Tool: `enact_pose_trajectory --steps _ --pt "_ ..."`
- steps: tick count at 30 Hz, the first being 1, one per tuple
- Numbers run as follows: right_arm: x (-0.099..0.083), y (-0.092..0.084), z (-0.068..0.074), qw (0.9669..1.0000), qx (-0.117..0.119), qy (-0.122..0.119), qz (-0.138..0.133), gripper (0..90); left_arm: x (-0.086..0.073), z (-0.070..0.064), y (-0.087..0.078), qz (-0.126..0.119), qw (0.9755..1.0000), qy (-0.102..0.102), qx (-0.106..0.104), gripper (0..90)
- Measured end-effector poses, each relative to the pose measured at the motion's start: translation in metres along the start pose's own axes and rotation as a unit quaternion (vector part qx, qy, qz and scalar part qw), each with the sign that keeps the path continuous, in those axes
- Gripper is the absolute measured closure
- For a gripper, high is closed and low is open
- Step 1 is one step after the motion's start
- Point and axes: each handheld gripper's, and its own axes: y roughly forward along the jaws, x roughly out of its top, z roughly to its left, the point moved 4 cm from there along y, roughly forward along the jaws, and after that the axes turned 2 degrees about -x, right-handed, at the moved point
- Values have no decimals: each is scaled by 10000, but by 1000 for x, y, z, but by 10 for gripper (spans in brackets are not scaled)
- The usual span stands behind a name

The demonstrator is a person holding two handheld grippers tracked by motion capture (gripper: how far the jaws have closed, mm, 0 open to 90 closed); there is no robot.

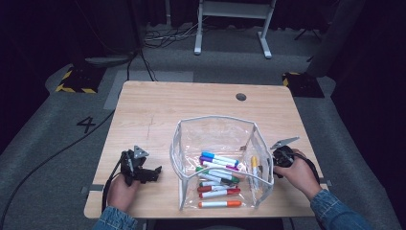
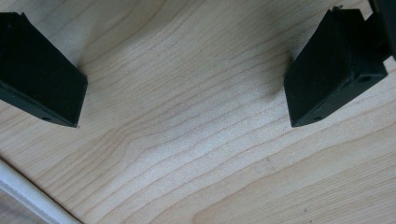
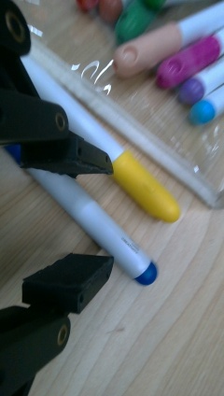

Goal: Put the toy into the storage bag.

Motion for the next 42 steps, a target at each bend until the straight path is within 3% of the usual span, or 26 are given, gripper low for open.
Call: enact_pose_trajectory --steps 3,4,6,9,15,30,37,42 --pt "-2 -3 -4 9993 -336 -29 171 754 0 0 0 0 10000 0 0 0" --pt "-3 -4 -6 9990 -405 -12 197 765 0 0 0 2 10000 1 0 0" --pt "-4 -5 -8 9990 -361 231 159 767 0 0 0 0 10000 0 2 0" --pt "-4 -8 -9 9989 -293 349 78 767 0 0 0 7 10000 -8 5 0" --pt "8 -37 -2 9988 -171 372 -283 767 0 0 0 5 10000 -12 9 0" --pt "38 -125 18 9951 191 55 -964 767 0 0 0 8 10000 -10 10 0" --pt "53 -158 32 9913 257 -183 -1275 768 0 0 0 11 10000 -21 11 0" --pt "68 -180 49 9869 460 -437 -1485 768 0 0 0 8 10000 -19 11 0"
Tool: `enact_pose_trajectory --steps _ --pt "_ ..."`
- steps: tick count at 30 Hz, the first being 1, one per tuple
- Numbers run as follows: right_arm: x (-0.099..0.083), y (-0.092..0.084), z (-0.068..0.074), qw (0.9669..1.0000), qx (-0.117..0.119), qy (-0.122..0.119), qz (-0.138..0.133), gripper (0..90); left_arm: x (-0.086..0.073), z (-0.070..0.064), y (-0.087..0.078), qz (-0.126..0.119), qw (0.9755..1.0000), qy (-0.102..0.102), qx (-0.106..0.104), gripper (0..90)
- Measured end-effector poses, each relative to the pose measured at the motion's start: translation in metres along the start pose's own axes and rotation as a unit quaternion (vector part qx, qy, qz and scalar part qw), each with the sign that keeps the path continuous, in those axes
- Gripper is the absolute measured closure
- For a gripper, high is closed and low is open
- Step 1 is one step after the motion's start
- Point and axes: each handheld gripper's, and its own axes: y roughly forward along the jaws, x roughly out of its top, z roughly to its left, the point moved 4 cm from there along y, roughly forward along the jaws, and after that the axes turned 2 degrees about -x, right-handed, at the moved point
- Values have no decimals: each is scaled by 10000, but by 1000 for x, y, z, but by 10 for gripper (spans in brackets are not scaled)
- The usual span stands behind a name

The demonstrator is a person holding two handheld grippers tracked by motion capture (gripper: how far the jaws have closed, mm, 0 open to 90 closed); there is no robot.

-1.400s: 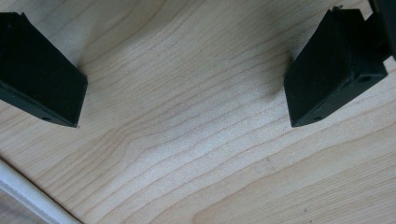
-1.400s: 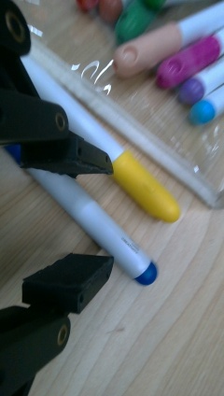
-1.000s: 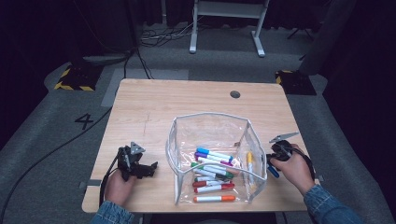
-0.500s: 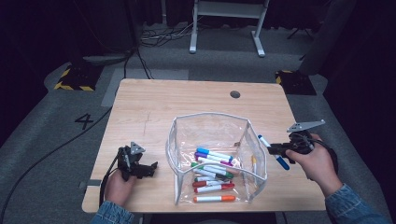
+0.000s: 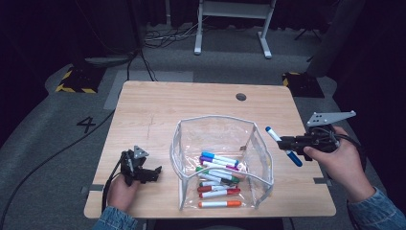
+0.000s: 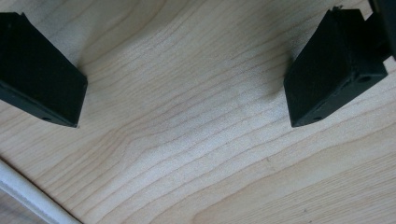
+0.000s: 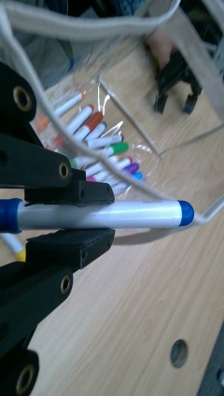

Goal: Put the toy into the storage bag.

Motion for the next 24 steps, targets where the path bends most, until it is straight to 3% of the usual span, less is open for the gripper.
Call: enact_pose_trajectory --steps 11,17,24 --pt "38 -4 40 9974 463 -542 -104 767 0 0 0 0 10000 0 -1 0" --pt "55 14 61 9940 730 -811 101 767 0 0 0 -2 10000 7 -2 0" --pt "69 47 80 9878 969 -1097 525 767 0 0 0 -1 10000 4 -2 0"
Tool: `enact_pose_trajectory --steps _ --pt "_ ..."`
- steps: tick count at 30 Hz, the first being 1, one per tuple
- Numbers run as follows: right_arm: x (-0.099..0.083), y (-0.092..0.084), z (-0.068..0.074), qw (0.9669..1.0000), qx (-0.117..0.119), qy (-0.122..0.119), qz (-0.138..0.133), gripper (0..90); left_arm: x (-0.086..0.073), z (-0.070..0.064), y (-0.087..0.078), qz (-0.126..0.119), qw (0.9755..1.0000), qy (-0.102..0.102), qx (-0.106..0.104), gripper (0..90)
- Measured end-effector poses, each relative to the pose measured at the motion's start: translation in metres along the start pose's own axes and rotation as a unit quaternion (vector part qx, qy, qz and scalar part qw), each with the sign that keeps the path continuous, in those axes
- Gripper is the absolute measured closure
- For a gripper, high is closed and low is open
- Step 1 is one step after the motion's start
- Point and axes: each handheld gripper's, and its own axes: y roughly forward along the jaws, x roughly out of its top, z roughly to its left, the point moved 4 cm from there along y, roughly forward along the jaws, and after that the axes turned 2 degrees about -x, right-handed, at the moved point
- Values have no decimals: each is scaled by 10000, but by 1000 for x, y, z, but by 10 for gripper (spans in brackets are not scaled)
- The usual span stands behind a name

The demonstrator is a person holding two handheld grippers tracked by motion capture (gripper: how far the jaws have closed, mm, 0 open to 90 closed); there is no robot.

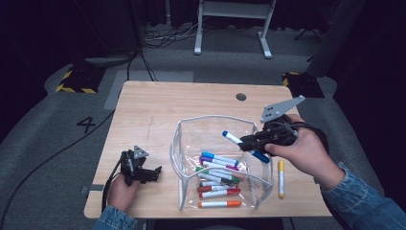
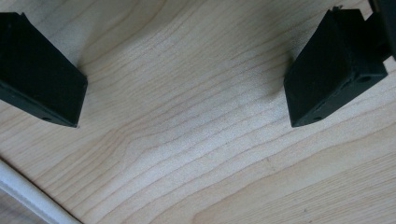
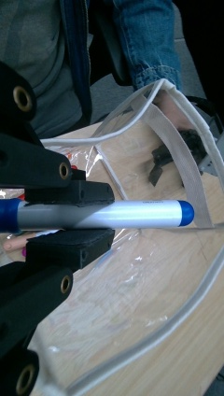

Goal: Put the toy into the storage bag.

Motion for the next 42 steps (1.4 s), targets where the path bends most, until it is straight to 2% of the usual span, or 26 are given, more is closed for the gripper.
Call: enact_pose_trajectory --steps 3,5,6,9,14,22,28,35,38,42 --pt "6 15 1 9997 127 -104 182 768 0 0 0 0 10000 -1 0 0" --pt "7 19 2 9995 152 -136 239 767 0 0 0 -2 10000 5 0 0" --pt "9 31 3 9988 242 -190 374 767 0 0 0 4 10000 11 0 0" --pt "10 42 4 9978 347 -224 520 767 0 0 0 3 10000 9 0 0" --pt "9 65 6 9942 541 -262 888 767 0 0 0 -1 10000 7 -3 0" --pt "1 94 8 9883 765 -316 1284 767 0 0 0 -2 10000 7 -3 0" --pt "-11 113 11 9819 956 -272 1615 767 0 0 0 -3 10000 4 -1 0" --pt "-22 127 12 9759 1160 -214 1833 767 0 0 0 -6 10000 3 5 0" --pt "-27 134 10 9715 1283 -101 1991 767 0 0 0 -3 10000 8 6 0" --pt "-32 143 9 9669 1331 -101 2176 767 0 0 0 -6 10000 7 2 0"
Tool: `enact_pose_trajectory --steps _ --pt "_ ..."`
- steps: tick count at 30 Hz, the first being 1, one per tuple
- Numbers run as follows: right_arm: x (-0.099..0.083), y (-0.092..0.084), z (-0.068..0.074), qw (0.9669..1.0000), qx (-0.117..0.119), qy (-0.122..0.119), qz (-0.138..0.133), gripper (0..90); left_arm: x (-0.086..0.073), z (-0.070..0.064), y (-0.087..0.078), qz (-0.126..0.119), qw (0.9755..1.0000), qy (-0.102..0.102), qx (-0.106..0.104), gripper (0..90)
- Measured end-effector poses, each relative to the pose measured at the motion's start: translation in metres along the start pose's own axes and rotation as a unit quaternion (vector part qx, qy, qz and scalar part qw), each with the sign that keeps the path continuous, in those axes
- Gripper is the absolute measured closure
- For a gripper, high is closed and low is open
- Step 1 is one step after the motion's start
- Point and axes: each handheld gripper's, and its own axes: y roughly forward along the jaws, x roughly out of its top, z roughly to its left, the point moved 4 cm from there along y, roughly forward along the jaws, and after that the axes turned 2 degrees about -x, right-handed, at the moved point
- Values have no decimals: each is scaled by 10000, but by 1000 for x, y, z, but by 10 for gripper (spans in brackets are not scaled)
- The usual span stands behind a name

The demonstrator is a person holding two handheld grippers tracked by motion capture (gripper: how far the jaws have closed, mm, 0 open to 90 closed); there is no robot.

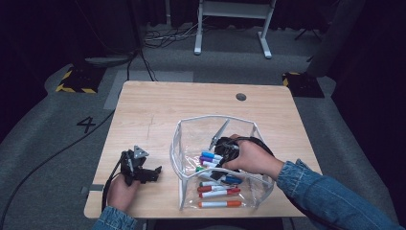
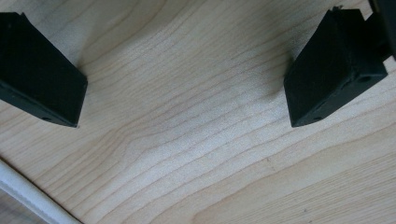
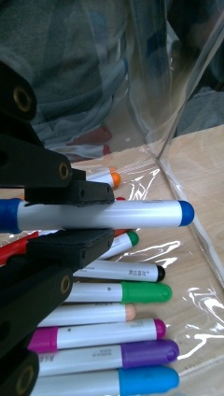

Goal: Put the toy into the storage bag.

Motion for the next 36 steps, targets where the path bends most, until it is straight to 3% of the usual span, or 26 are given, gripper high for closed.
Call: enact_pose_trajectory --steps 11,13,14,15,18,20,25,28,31,33,34,35,36 --pt "-4 21 -5 9990 15 -34 438 765 0 0 0 -2 10000 -4 3 0" --pt "-6 25 -7 9987 -76 -88 499 658 0 0 0 5 10000 3 5 0" --pt "-5 27 -10 9989 -247 -197 342 536 0 0 0 -8 10000 4 0 0" --pt "-4 27 -11 9991 -284 -245 220 480 0 0 0 -4 10000 9 0 0" --pt "2 19 -15 9976 -485 -431 -250 399 0 0 0 -8 10000 8 -3 0" --pt "6 9 -15 9953 -592 -509 -569 396 0 0 0 4 10000 2 -7 0" --pt "16 -24 -10 9859 -884 -561 -1303 391 0 0 0 -2 10000 1 -1 0" --pt "16 -49 -6 9785 -1027 -434 -1733 376 0 0 0 -1 10000 9 -9 0" --pt "10 -76 -1 9689 -1237 -356 -2114 376 0 0 0 -2 10000 10 -8 0" --pt "-2 -99 2 9601 -1389 -182 -2422 376 0 0 0 8 10000 3 -2 0" --pt "-5 -104 1 9584 -1424 -159 -2469 376 0 0 0 4 10000 -2 -5 0" --pt "-15 -117 1 9537 -1512 -63 -2597 376 0 0 0 9 10000 -8 -5 0" --pt "-19 -120 0 9520 -1540 -22 -2647 376 0 0 0 -4 10000 4 -6 0"
